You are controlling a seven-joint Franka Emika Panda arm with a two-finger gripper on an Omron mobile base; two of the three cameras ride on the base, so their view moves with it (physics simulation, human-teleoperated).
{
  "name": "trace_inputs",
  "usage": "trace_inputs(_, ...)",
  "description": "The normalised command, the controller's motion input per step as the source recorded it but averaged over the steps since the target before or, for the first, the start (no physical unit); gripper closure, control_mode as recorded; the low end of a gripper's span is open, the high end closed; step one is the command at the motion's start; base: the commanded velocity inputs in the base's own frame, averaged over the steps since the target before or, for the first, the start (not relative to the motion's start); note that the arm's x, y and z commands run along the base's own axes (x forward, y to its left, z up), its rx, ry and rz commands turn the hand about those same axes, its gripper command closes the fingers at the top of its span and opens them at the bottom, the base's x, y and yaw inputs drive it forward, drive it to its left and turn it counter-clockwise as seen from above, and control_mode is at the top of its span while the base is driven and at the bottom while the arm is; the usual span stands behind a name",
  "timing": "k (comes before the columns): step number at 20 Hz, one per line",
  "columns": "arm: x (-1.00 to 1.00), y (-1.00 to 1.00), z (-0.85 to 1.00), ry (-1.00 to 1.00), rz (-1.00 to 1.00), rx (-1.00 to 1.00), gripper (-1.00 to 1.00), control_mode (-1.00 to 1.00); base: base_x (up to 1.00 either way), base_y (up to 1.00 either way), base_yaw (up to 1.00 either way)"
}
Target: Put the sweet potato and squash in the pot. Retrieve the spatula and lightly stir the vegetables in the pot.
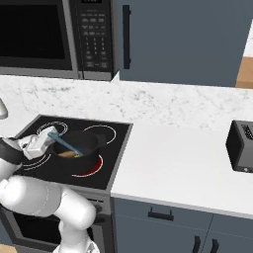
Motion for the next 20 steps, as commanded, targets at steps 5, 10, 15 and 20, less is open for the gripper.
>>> trace_inputs(5, -0.23, 0.03, -0.13, 0.0, -0.03, 0.28, 1.0, -1.0, 0.0, 0.0, 0.0)
trace_inputs(10, -0.18, 0.0, -0.26, 0.02, -0.03, 0.29, 1.0, -1.0, 0.0, 0.0, 0.0)
trace_inputs(15, -0.24, 0.05, 0.17, 0.1, -0.06, 0.29, 1.0, -1.0, 0.0, 0.0, 0.0)
trace_inputs(20, -0.15, 0.14, 0.58, 0.25, -0.07, 0.26, 1.0, -1.0, 0.0, 0.0, 0.0)
